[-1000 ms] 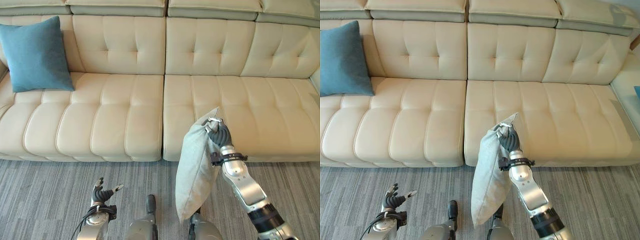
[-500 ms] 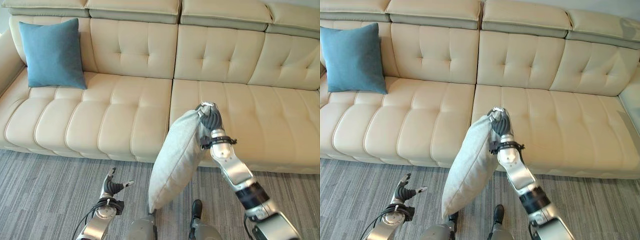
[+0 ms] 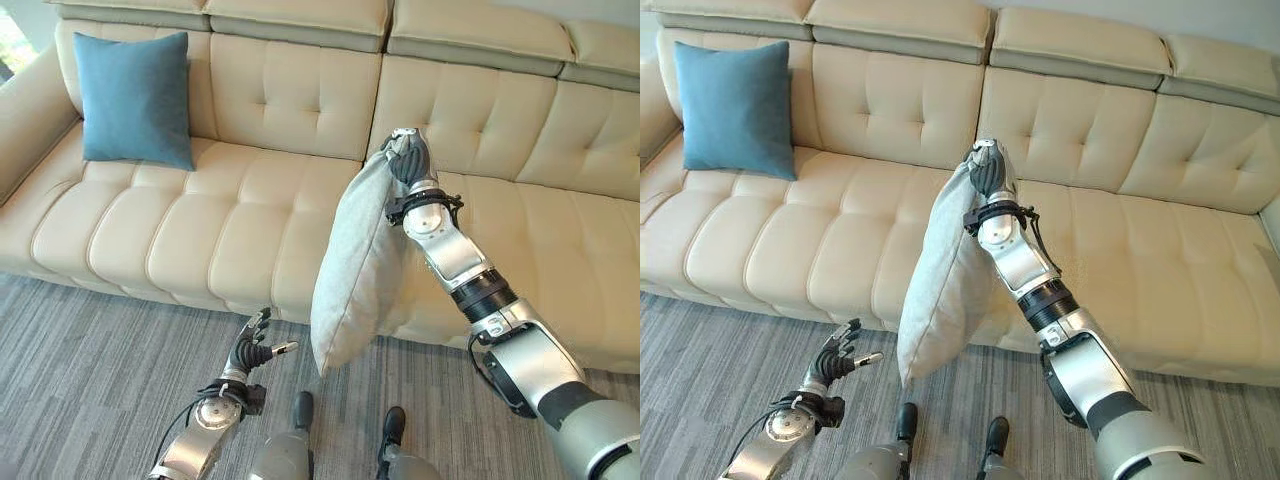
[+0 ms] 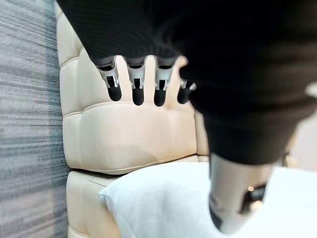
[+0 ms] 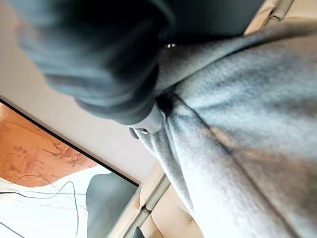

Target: Pick up all the scattered cushions and arrange them neatly on the sofa.

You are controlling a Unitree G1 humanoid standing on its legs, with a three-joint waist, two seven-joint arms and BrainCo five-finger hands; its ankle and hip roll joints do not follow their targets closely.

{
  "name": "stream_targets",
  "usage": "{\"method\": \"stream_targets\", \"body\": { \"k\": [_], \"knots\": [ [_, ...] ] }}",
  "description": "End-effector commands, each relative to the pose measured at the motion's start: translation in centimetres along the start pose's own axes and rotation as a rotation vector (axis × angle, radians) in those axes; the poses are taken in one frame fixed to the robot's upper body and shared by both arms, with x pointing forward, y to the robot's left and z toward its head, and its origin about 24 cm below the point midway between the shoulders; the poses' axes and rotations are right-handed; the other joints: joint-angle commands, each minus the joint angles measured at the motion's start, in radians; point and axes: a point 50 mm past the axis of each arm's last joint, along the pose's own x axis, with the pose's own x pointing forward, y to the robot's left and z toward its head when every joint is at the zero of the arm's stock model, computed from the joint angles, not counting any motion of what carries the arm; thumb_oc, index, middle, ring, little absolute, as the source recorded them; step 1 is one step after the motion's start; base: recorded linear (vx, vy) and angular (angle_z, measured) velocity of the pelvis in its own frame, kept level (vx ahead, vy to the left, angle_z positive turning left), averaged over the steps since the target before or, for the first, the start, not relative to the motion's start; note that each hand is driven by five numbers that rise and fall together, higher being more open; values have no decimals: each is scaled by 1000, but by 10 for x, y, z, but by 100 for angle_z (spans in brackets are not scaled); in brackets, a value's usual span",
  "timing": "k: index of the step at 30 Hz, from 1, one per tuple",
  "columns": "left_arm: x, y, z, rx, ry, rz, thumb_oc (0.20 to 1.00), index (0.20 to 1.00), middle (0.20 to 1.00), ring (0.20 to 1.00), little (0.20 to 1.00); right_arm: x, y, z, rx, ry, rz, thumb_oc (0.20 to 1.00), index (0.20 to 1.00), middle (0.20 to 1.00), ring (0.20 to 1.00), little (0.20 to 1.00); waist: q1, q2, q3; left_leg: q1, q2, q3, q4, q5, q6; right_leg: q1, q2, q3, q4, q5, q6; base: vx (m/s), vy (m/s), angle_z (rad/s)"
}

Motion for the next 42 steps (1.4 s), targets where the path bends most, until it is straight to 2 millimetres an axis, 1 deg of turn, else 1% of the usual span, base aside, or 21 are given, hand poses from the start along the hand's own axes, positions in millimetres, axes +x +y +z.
{"method": "stream_targets", "body": {
  "k": [1,5,8,9,10,12,15,16,20,22,25,26,27,28,30,31,32,33,34,38,42],
  "knots": [
    [-8,-6,22,-33,-106,-99,1000,1000,1000,1000,1000,28,-36,97,51,-315,-157,200,200,200,200,200,22,-25,-45,42,-28,-37,-8,-130,18,80,-70,-65,53,-113,75,-11,-12,12],
    [-8,-16,17,-70,-68,-147,1000,1000,1000,1000,1000,29,-35,104,49,-331,-145,200,200,200,200,200,18,-24,-44,43,-26,-39,-8,-128,17,79,-67,-66,58,-118,72,-7,-7,7],
    [-6,-33,6,-245,25,-185,1000,1000,1000,1000,1000,28,-31,116,34,-368,-123,200,200,200,200,200,9,-26,-44,40,-25,-43,-8,-125,16,76,-68,-65,67,-122,68,0,0,0],
    [-4,-45,-6,-446,112,-143,1000,1000,1000,1000,1000,27,-29,122,20,-382,-116,200,200,200,200,200,1,-26,-44,41,-26,-46,-8,-124,15,74,-69,-65,74,-126,67,0,0,0],
    [-4,-45,-6,-447,112,-143,1000,1000,1000,1000,1000,27,-29,122,19,-382,-116,200,200,200,200,200,1,-26,-45,39,-26,-46,-8,-123,16,72,-68,-66,73,-124,67,0,0,0],
    [-5,-62,-19,-669,225,-86,1000,1000,1000,1000,1000,25,-27,131,-2,-404,-112,200,200,200,200,200,-10,-28,-46,34,-26,-50,-8,-119,16,66,-68,-64,76,-121,64,0,0,0],
    [-6,-76,-20,-692,262,-126,1000,1000,1000,1000,1000,23,-23,137,0,-416,-103,200,200,200,200,200,-19,-29,-42,32,-26,-51,-8,-117,16,60,-66,-62,78,-120,63,0,-2,1],
    [-4,-88,-17,-743,285,-138,1000,1000,1000,1000,1000,21,-19,141,7,-423,-98,200,200,200,200,200,-25,-32,-41,31,-25,-49,-8,-116,15,57,-66,-60,78,-119,62,1,-5,3],
    [6,-110,-13,-794,326,-131,1000,1000,1000,1000,1000,15,-12,150,14,-457,-82,200,200,200,200,200,-46,-44,-38,27,-22,-44,-8,-112,13,50,-66,-57,81,-121,60,3,-5,-1],
    [22,-132,8,-814,314,-150,1000,1000,1000,1000,1000,6,-5,158,41,-496,-72,200,200,200,200,200,-70,-58,-41,24,-20,-41,-8,-113,11,47,-65,-56,83,-126,58,0,0,0],
    [36,-144,29,-847,282,-159,1000,1000,1000,1000,1000,0,-1,163,71,-521,-63,200,200,200,200,200,-87,-68,-45,24,-17,-39,-8,-114,9,45,-66,-54,83,-128,56,10,-9,-3],
    [48,-153,50,-874,256,-158,718,718,718,718,718,-5,5,167,95,-538,-45,200,200,200,200,200,-103,-77,-50,25,-14,-33,-8,-116,7,44,-67,-52,82,-130,56,0,0,0],
    [55,-156,65,-900,224,-155,200,200,200,200,200,-8,7,168,109,-547,-39,200,200,200,200,200,-110,-80,-51,26,-12,-29,-8,-117,6,42,-66,-49,82,-131,55,0,0,0],
    [55,-157,65,-901,223,-155,200,200,200,200,200,-8,7,169,108,-548,-38,200,200,200,200,200,-110,-80,-50,26,-12,-28,-8,-117,6,42,-66,-49,83,-131,55,8,-12,-4],
    [64,-162,86,-940,191,-145,200,200,200,200,200,-12,11,170,137,-559,-19,200,200,200,200,200,-123,-86,-54,27,-8,-22,-8,-118,4,39,-65,-43,81,-131,56,15,-21,-13],
    [70,-164,111,-971,129,-156,200,200,200,200,200,-17,13,173,158,-581,-4,200,200,200,200,200,-135,-90,-59,30,-4,-14,-8,-120,1,37,-62,-38,79,-132,57,18,-27,-21],
    [73,-161,123,-984,89,-152,200,200,200,200,200,-20,14,173,166,-590,4,200,200,200,200,200,-140,-90,-60,30,-2,-8,-8,-120,-1,37,-61,-36,77,-132,58,13,-21,-19],
    [73,-161,123,-985,88,-152,200,200,200,200,200,-20,14,173,166,-591,4,200,200,200,200,200,-140,-89,-60,31,-2,-8,-8,-120,-1,37,-61,-36,77,-132,58,16,-18,-17],
    [75,-158,141,-1014,28,-165,200,200,200,200,200,-24,11,174,195,-612,14,200,200,200,200,200,-148,-87,-63,33,1,-2,-8,-122,-2,37,-59,-33,75,-132,57,13,-13,-8],
    [72,-150,155,-1061,-40,-177,200,200,200,200,200,-27,4,168,211,-625,17,200,200,200,200,200,-154,-78,-66,36,5,3,-8,-123,-5,41,-54,-33,66,-130,58,17,-19,-6],
    [63,-136,166,-1121,-120,-197,200,200,200,200,200,-29,-18,156,202,-643,-30,200,200,200,200,200,-154,-62,-69,40,6,4,-8,-126,-5,51,-51,-37,54,-131,59,5,-4,-1]
  ]
}}
